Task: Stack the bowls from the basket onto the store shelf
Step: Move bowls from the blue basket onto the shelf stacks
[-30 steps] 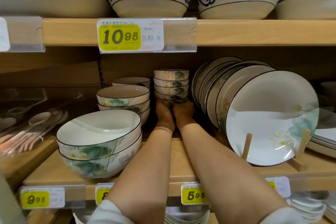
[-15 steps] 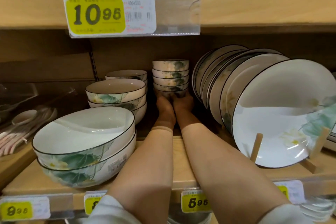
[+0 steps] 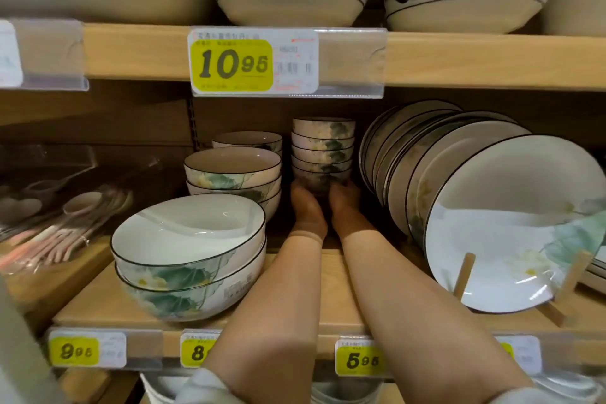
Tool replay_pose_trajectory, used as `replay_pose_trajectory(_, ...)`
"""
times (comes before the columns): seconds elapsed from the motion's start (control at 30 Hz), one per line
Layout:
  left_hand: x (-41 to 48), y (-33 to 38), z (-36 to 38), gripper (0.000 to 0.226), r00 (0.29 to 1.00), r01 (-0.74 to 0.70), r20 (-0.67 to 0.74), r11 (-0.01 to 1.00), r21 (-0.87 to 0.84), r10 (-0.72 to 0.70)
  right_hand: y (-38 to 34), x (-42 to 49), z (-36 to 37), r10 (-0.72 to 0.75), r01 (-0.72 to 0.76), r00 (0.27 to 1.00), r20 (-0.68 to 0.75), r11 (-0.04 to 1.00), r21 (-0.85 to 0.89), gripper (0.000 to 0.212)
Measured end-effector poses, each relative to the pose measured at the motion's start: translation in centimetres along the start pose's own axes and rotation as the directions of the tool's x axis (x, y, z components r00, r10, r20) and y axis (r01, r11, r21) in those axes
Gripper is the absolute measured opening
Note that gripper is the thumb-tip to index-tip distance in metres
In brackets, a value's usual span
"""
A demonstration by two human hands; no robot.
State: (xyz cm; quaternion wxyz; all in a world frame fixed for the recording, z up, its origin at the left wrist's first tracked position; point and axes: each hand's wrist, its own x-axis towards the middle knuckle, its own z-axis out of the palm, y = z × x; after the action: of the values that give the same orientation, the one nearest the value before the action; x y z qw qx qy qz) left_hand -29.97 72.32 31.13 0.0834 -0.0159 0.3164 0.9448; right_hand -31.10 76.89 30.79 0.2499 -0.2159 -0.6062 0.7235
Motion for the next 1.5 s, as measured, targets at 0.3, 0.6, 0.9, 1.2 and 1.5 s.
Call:
replay_pose_trajectory(0.3, -4.2, 1.1, -0.5, 0.051, 0.985, -0.028, -0.128, 0.848, 0.529, 0.112, -1.4, -4.2, -2.6, 0.111, -0.111, 0.993, 0.050, 0.994, 0.007, 0.044)
replay_pose_trajectory(0.6, -13.1, 2.6, -3.0, 0.033, 0.997, 0.025, -0.072, 0.811, 0.584, 0.021, -2.7, -13.2, -5.9, 0.082, -0.081, 0.996, 0.045, 0.996, -0.030, 0.022)
replay_pose_trajectory(0.9, -27.5, 6.3, -7.7, 0.036, 0.971, -0.210, 0.223, 0.747, 0.631, 0.085, -2.5, -24.9, -11.6, -0.121, 0.118, 0.980, 0.159, 0.993, 0.027, 0.034)
replay_pose_trajectory(1.2, -38.5, 8.3, -16.8, 0.038, 0.971, -0.172, -0.031, 0.786, 0.593, 0.235, 3.5, -33.8, -13.9, 0.018, -0.066, 0.924, 0.381, 0.991, 0.112, 0.034)
replay_pose_trajectory(1.5, -47.6, 12.7, -32.5, 0.032, 0.820, 0.008, -0.458, 0.793, 0.609, 0.343, 12.7, -44.1, -8.6, 0.287, -0.273, 0.751, 0.594, 0.955, -0.116, 0.031)
